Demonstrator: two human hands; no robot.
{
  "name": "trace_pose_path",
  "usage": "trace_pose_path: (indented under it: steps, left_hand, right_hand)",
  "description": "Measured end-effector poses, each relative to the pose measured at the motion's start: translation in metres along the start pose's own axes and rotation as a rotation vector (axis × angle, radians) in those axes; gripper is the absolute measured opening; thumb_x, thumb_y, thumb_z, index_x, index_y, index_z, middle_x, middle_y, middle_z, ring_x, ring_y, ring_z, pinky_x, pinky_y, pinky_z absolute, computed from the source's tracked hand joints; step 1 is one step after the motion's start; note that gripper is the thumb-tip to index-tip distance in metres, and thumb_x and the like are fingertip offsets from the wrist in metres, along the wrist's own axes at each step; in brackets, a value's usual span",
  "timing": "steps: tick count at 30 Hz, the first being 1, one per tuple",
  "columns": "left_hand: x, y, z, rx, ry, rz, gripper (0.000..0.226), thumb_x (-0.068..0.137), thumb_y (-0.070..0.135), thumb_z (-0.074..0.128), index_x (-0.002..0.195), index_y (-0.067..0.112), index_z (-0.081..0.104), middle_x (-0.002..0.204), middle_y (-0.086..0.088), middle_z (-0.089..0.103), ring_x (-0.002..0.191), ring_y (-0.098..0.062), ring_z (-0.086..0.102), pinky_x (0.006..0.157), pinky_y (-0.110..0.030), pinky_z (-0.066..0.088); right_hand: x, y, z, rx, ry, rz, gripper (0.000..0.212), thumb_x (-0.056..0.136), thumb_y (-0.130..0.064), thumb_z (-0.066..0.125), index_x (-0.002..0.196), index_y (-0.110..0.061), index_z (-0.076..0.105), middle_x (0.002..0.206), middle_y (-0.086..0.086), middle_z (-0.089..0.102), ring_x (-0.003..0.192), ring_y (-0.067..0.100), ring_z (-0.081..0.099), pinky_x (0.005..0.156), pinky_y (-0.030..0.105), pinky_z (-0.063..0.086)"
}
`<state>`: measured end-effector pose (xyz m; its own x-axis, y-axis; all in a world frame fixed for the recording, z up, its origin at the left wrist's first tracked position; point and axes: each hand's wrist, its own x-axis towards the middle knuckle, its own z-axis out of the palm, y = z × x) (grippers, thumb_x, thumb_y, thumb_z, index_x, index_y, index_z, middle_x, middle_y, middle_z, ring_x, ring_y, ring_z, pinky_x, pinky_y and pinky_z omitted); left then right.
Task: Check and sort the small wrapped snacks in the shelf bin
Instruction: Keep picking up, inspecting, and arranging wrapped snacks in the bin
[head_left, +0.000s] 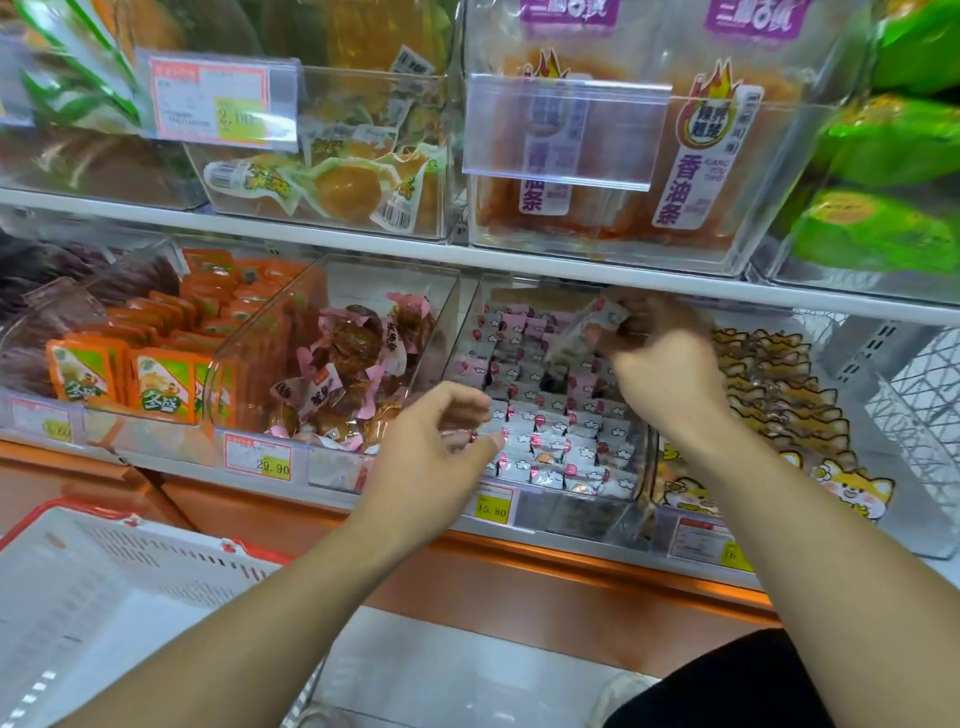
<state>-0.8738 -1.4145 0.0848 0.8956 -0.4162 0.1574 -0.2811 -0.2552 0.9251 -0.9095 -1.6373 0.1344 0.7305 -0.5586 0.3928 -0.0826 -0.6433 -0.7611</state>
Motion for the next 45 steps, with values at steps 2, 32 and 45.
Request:
trace_pose_path:
  steps: [2, 32, 45]
  left_hand:
    - [0.001, -0.001, 0.005, 0.232, -0.045, 0.091, 0.028, 0.087, 0.027, 0.077, 0.111, 0.033, 0.063, 0.118, 0.014, 0.067, 0.109, -0.003, 0.06, 0.099, -0.025, 0.048]
    - [0.015, 0.011, 0.023, 0.435, -0.213, 0.117, 0.06, 0.094, 0.045, 0.065, 0.146, 0.022, 0.046, 0.148, 0.004, 0.046, 0.138, -0.012, 0.037, 0.108, -0.025, 0.029]
    - [0.001, 0.01, -0.038, -0.53, 0.064, -0.285, 0.018, 0.091, 0.019, 0.071, 0.105, 0.008, 0.073, 0.099, -0.019, 0.076, 0.076, -0.018, 0.074, 0.062, -0.018, 0.056]
  right_hand:
    - [0.005, 0.004, 0.006, -0.104, -0.119, -0.038, 0.03, 0.089, -0.018, 0.075, 0.115, -0.027, 0.062, 0.097, -0.008, 0.065, 0.087, 0.016, 0.067, 0.062, 0.012, 0.045]
    - [0.03, 0.009, 0.065, -0.194, -0.09, 0.009, 0.013, 0.101, -0.021, 0.056, 0.094, -0.028, 0.065, 0.101, -0.008, 0.071, 0.089, 0.01, 0.066, 0.083, 0.031, 0.056]
    - [-0.064, -0.043, 0.018, 1.13, -0.205, 0.703, 0.018, 0.099, -0.002, 0.057, 0.115, 0.005, 0.059, 0.097, 0.018, 0.077, 0.09, 0.024, 0.076, 0.076, 0.033, 0.063]
